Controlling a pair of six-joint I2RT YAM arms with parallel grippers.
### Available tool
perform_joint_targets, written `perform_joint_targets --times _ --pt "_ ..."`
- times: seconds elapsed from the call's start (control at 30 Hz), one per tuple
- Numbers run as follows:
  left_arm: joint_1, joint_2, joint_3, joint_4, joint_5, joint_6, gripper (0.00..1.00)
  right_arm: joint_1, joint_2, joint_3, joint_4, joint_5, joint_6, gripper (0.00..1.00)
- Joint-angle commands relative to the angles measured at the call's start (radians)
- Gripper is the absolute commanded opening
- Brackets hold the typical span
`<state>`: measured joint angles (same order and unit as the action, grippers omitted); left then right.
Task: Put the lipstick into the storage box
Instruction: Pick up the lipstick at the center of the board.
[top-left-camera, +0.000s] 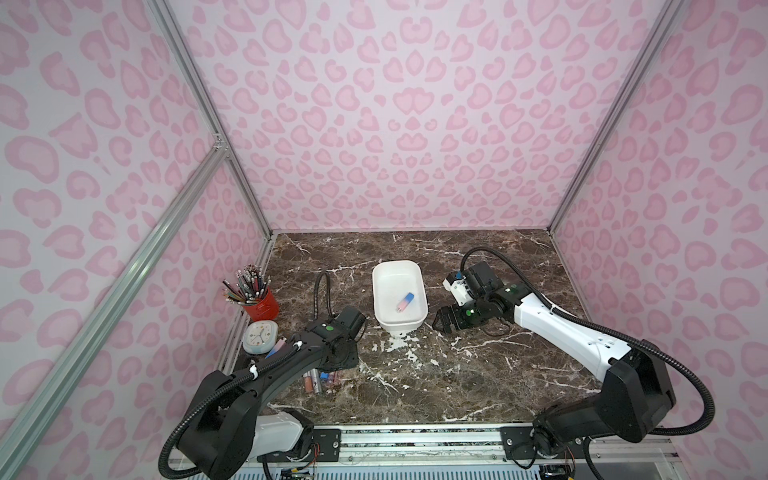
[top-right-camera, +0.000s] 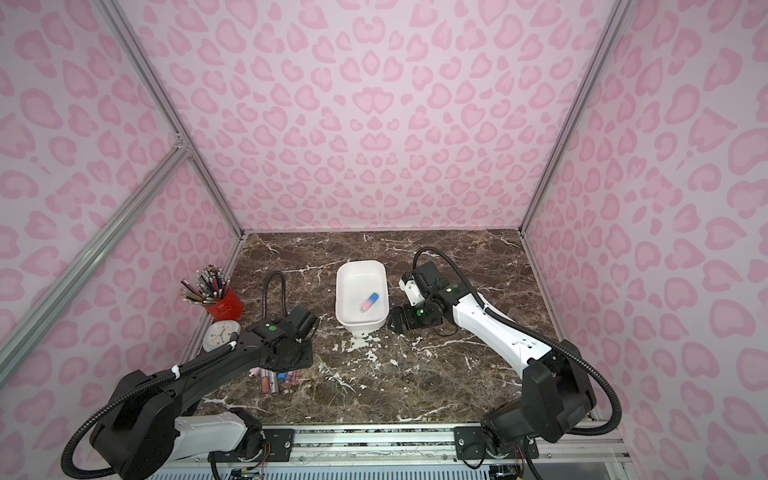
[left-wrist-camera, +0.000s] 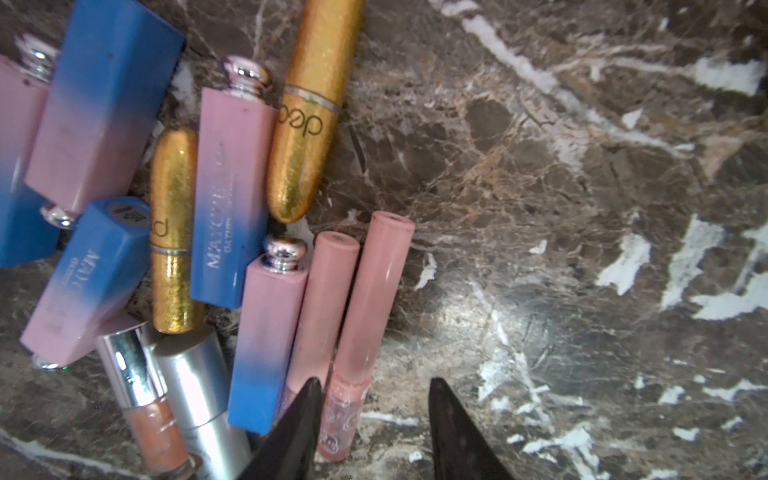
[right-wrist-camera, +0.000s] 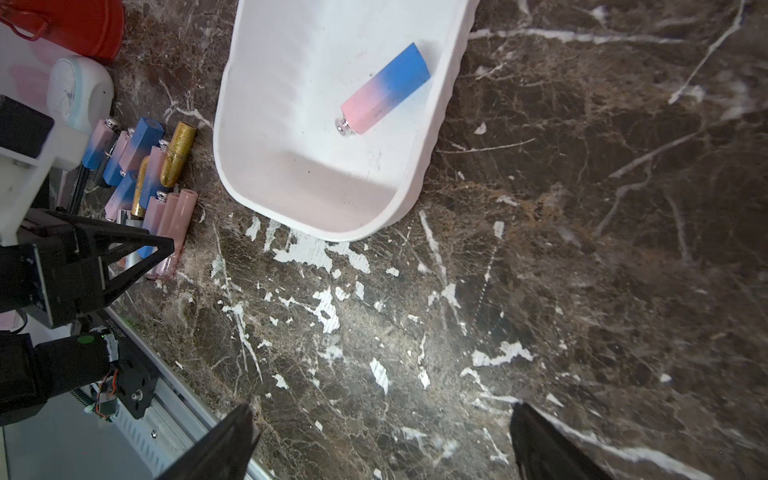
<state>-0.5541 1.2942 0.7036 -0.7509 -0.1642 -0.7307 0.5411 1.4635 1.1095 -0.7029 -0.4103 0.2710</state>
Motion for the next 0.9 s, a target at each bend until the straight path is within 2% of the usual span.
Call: perform_joint_targets --times 0.0,0.37,0.47,0.5,0.87 --pt "0.0 0.023 0.002 0.008 -0.005 0.019 0.45 -0.001 -0.005 -0.012 0.018 0.021 0.023 0.99" --pt "0.001 0.075 -0.003 0.042 0.028 0.043 0.43 0.001 -0.025 -0.031 0.028 0.03 0.048 0.99" --pt "0.002 0.086 -0.002 0.05 0.035 0.046 0.38 0.001 -0.024 -0.03 0.026 0.029 0.048 0.99" --pt "0.0 0.089 -0.003 0.055 0.039 0.047 0.33 0.001 -0.023 -0.028 0.024 0.027 0.048 0.99" --pt "0.0 0.161 0.011 0.095 0.071 0.042 0.19 -0.002 -0.026 -0.017 0.0 0.027 0.025 0.99"
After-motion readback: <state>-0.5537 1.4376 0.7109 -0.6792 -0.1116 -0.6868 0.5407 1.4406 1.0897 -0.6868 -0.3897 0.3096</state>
